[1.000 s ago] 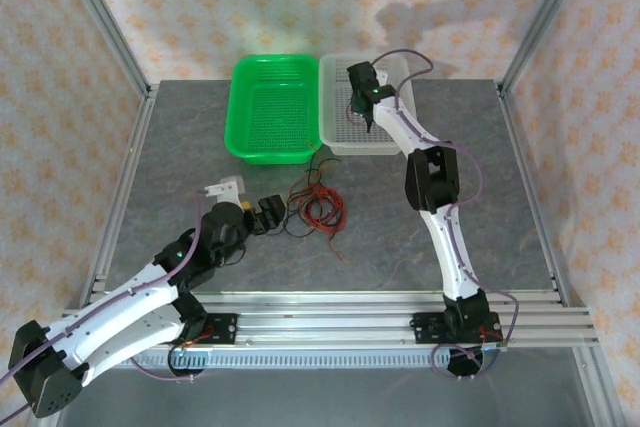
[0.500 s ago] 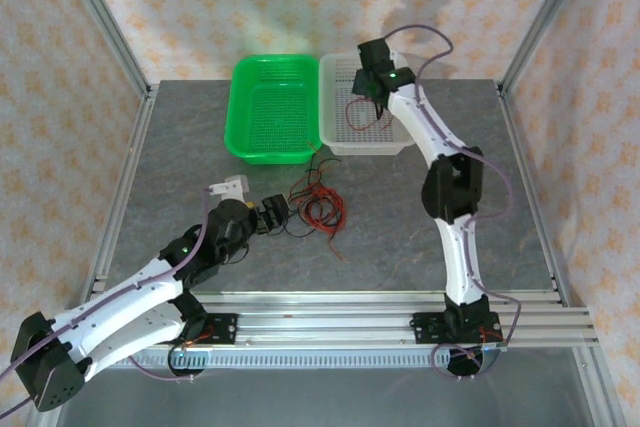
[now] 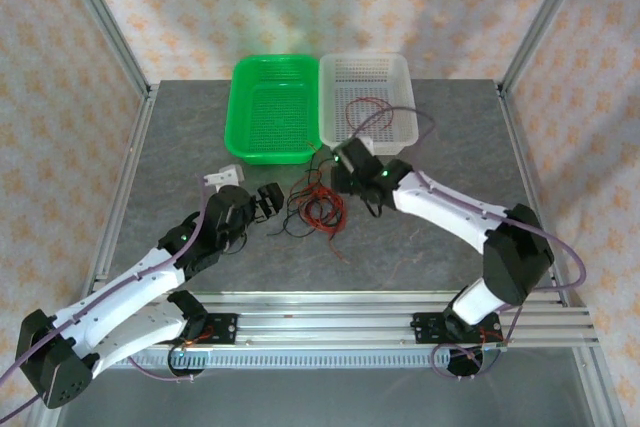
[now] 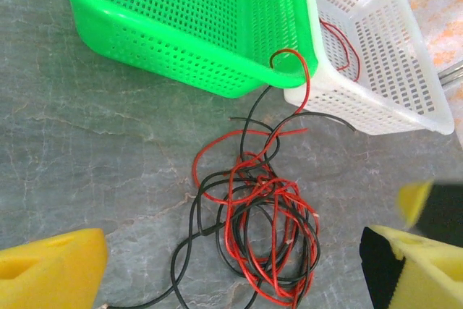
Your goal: Untangle the cables
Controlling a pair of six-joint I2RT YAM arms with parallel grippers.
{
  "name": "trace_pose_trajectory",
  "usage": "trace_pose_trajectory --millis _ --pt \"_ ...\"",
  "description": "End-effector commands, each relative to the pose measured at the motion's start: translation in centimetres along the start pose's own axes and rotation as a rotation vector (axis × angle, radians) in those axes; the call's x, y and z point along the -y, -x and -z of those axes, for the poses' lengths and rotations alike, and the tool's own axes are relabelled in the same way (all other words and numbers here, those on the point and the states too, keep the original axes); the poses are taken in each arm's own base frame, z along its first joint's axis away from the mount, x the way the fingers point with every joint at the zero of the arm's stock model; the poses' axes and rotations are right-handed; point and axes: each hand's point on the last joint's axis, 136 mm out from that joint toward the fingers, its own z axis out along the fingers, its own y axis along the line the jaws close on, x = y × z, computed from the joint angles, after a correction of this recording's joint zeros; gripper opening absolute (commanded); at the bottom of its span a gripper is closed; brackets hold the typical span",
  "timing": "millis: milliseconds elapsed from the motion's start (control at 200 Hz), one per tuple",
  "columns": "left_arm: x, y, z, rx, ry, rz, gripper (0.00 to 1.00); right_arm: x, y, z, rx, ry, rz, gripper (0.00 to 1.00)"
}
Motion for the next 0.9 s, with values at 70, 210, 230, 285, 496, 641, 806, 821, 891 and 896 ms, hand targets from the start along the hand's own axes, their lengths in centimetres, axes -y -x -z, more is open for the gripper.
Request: trace_pose_trajectory --millis 70,210,230,285,496,641,806,821,891,896 --pt "-0.1 0.3 0.1 -0.008 0.016 -0.017 0.91 -1.6 -3.7 -3.0 -0.037 0.043 -0.118 0.69" --pt "-0.4 -0.4 0.0 -0.026 0.016 -0.019 0.91 -1.4 -5.5 -4.7 -0.056 0.033 -0.150 0.69" --pt "-0.5 -0.4 -0.1 -0.026 0.019 -0.019 0.91 -1.5 -5.7 -4.9 -0.064 0.034 -0.150 0.69" --pt "-0.7 -0.6 -0.1 -0.028 0.021 -0.016 0.91 -1.7 -6.3 -5.6 -0.077 0.035 -0.147 0.69" --pt "-0.6 -0.9 -0.3 -0.034 0.008 -0.003 0.91 -1.6 -9.0 -8.3 -0.143 -0.004 -0.125 0.61" --pt "-0.7 -0.9 -0.2 -0.037 0.016 -0.014 0.91 -0.1 -10.4 -9.3 -0.175 -0.080 -0.062 0.38" --pt "-0.8 -1.1 -0.2 -0.044 0.019 -0.021 0.91 0.9 -11.1 -8.3 -0.206 -0.096 0.152 0.00" --pt "-0.8 -1.1 -0.2 -0.046 0.019 -0.023 0.91 1.0 -11.2 -8.0 -0.206 -0.092 0.179 0.00" --pt "-0.8 -1.3 -0.4 -0.058 0.021 -0.031 0.91 1.1 -11.2 -6.7 -0.201 -0.062 0.307 0.00" --pt "-0.8 -1.3 -0.4 -0.058 0.022 -0.031 0.91 1.1 -11.3 -6.6 -0.201 -0.058 0.317 0.00"
